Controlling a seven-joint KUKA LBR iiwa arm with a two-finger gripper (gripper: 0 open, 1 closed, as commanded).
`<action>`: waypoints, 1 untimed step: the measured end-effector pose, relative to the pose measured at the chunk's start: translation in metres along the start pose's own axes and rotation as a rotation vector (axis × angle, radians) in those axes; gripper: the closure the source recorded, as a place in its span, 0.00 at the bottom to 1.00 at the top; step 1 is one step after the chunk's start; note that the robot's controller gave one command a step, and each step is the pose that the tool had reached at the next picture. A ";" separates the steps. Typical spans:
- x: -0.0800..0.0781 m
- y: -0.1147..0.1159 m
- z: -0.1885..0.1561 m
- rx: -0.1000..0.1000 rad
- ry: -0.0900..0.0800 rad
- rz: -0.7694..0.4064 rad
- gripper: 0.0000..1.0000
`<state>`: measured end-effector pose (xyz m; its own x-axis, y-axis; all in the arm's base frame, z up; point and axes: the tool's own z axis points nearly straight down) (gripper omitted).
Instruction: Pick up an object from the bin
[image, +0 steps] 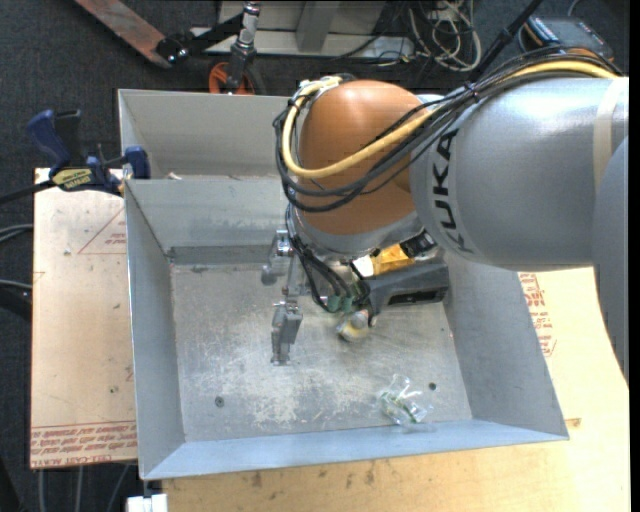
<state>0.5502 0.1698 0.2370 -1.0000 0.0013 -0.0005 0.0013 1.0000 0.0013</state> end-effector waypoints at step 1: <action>0.000 0.000 0.000 0.000 0.000 0.000 0.00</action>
Offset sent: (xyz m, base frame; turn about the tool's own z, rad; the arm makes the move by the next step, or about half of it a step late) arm 0.0018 -0.1048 -0.0127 -0.0694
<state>0.5502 0.1698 0.2370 -1.0000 0.0013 -0.0005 0.0013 1.0000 0.0014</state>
